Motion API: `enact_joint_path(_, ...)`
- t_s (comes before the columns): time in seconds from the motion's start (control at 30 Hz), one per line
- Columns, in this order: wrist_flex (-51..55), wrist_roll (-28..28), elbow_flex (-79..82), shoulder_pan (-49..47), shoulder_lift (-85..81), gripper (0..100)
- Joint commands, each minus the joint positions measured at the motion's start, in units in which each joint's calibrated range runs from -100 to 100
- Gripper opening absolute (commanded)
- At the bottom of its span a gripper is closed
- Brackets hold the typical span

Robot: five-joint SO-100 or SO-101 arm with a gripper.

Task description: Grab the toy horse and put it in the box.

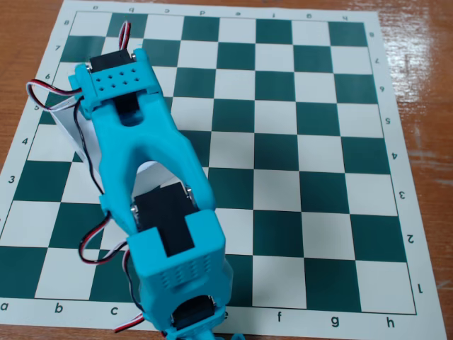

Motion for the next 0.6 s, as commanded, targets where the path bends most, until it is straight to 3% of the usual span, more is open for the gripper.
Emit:
enact_joint_path(0.0, -1.3, 0.0, 2.7, -0.6, -3.6, 0)
enact_joint_path(0.07, -1.6, 0.0, 3.9, -0.7, -3.7, 0)
enact_joint_path(0.3, -1.7, 0.7, 4.4, -0.7, -3.2, 16)
enact_joint_path(0.57, -1.4, 2.6, 3.7, 0.7, -4.9, 17)
